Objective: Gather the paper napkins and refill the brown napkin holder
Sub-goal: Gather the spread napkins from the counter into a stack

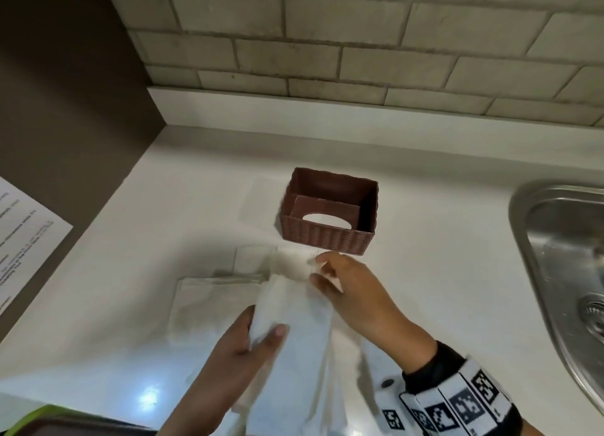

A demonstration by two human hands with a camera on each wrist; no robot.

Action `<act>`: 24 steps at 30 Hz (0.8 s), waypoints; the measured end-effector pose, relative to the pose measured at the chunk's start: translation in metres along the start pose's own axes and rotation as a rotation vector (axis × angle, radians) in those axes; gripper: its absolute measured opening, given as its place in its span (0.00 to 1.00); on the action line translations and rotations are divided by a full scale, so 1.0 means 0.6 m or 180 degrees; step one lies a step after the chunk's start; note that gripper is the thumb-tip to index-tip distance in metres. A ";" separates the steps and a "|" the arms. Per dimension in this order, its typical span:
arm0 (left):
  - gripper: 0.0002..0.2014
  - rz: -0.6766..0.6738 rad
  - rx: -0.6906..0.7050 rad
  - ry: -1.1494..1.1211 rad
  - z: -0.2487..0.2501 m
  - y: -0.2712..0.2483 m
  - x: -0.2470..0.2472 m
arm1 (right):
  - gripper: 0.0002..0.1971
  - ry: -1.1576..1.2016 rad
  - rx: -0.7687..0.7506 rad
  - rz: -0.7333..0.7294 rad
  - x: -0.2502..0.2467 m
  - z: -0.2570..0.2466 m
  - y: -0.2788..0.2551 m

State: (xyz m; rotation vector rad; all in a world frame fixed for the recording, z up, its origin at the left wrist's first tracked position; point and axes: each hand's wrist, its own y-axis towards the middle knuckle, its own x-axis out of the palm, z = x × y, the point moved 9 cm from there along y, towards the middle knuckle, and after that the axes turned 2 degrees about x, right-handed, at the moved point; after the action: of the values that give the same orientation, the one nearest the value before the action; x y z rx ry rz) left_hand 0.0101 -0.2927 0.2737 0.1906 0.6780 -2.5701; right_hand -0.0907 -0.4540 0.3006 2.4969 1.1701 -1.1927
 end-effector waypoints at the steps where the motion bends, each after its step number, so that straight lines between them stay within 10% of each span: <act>1: 0.22 0.0119 -0.0026 -0.0073 -0.004 -0.002 -0.014 | 0.21 -0.0378 -0.0068 0.0181 -0.007 0.009 0.007; 10: 0.09 0.0715 -0.0191 -0.0657 -0.047 -0.024 -0.106 | 0.43 -0.1764 -0.0107 0.0010 0.032 0.051 0.036; 24: 0.06 0.0817 -0.0195 -0.0888 -0.056 -0.023 -0.131 | 0.30 -0.0863 0.0598 -0.0460 0.001 0.079 0.039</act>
State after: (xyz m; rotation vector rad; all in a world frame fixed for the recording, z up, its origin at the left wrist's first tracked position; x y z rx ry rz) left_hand 0.0730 -0.2332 0.2701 -0.0951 0.5842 -2.2695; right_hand -0.1024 -0.4898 0.2635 2.3070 1.2319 -1.6898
